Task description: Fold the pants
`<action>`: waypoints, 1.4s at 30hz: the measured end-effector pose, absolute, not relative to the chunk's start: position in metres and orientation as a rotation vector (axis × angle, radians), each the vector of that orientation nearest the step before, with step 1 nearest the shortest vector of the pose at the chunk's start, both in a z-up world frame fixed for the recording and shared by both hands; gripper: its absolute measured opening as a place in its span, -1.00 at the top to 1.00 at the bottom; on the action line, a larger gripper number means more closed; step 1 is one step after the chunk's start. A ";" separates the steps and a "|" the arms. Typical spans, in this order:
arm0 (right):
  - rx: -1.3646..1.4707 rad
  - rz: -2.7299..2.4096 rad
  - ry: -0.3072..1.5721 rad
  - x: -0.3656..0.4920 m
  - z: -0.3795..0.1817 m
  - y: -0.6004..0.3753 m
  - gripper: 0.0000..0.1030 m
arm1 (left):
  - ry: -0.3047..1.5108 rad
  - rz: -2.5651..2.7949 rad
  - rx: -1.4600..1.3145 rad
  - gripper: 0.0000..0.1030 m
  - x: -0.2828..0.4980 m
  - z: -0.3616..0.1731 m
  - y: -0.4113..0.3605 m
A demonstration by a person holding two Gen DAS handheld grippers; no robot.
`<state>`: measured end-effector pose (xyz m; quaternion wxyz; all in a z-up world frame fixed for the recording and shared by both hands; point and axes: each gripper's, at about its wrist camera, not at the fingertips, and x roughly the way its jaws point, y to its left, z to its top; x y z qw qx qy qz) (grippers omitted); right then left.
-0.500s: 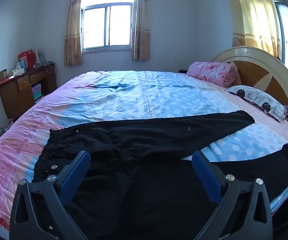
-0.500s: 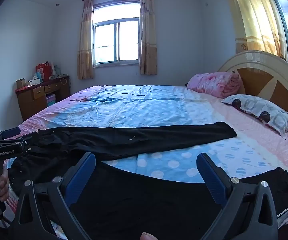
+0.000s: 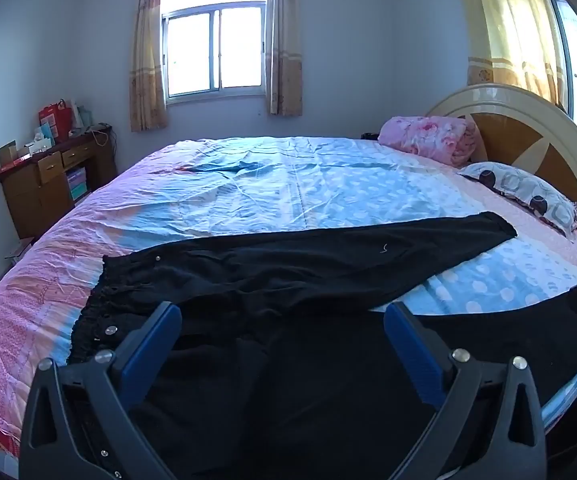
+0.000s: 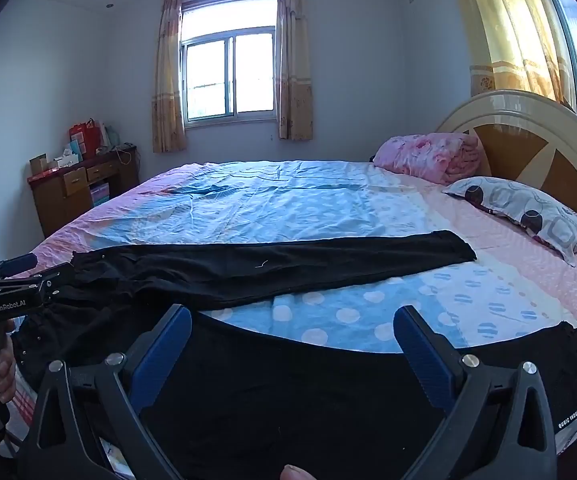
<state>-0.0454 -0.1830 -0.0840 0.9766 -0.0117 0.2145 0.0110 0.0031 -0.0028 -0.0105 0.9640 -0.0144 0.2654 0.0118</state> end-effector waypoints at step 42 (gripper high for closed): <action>-0.024 0.026 0.445 -0.043 -0.091 -0.177 -0.98 | 0.514 0.022 -0.032 -1.00 -0.002 -0.005 -0.005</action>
